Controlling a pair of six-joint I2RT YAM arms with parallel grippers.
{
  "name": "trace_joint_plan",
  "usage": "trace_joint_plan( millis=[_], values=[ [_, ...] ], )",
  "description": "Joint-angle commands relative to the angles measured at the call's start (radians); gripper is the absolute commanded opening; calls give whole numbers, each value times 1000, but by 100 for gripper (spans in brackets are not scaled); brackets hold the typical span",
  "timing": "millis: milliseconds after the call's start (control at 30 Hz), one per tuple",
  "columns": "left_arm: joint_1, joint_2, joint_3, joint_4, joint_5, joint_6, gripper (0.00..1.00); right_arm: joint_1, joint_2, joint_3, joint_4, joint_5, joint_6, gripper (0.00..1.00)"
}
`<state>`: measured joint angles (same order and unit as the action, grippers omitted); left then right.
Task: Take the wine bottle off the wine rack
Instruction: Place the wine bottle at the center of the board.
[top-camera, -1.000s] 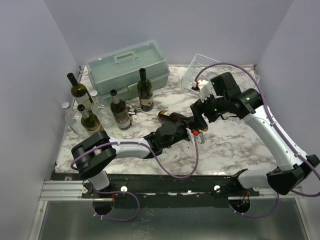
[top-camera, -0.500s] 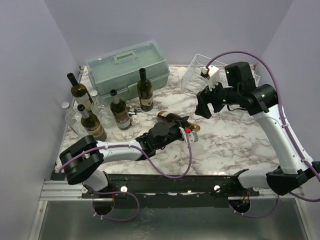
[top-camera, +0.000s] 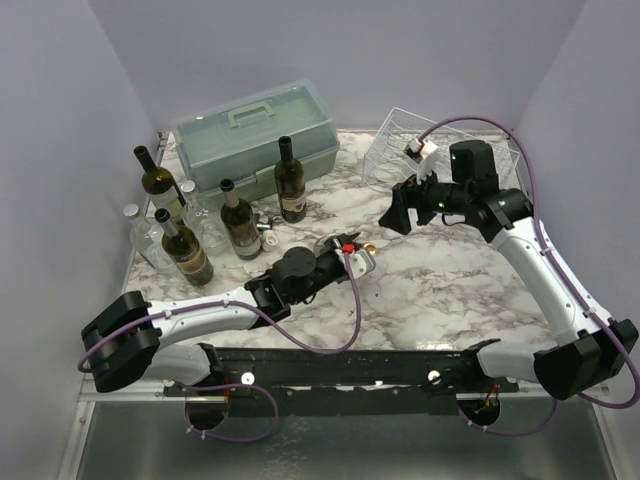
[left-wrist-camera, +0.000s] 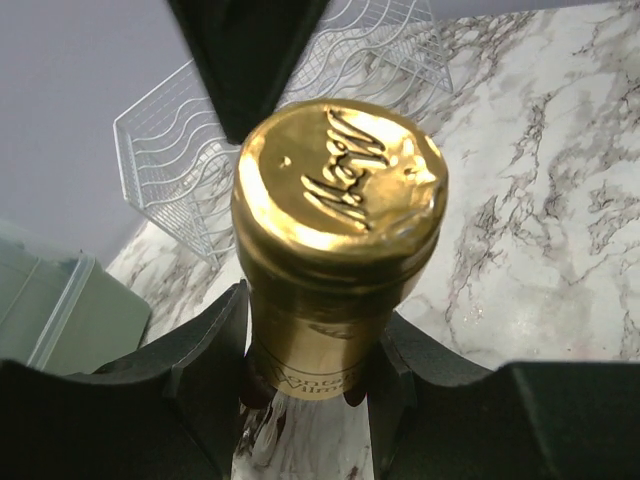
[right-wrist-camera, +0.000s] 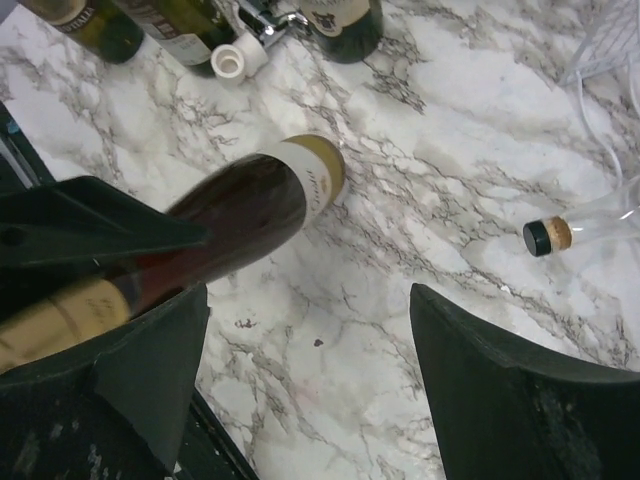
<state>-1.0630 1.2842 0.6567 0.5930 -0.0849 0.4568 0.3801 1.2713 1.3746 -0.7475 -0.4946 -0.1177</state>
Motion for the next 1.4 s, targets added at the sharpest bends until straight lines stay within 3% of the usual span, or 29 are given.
trace_joint_plan(
  millis=[0, 200, 333, 833, 1367],
  values=[
    [2, -94, -3, 48, -44, -102, 0, -101, -35, -158, 245, -180, 80, 84],
    [11, -141, -13, 29, -64, -147, 0, -267, -16, -350, 424, -449, 157, 85],
    [12, -160, -12, 18, -72, -169, 0, -321, 0, -442, 524, -529, 167, 85],
    [33, -163, 63, -39, -107, -209, 0, -419, -88, -517, 553, -578, 142, 86],
    [122, -188, 132, -79, -79, -260, 0, -426, -86, -511, 541, -588, 136, 86]
  ],
)
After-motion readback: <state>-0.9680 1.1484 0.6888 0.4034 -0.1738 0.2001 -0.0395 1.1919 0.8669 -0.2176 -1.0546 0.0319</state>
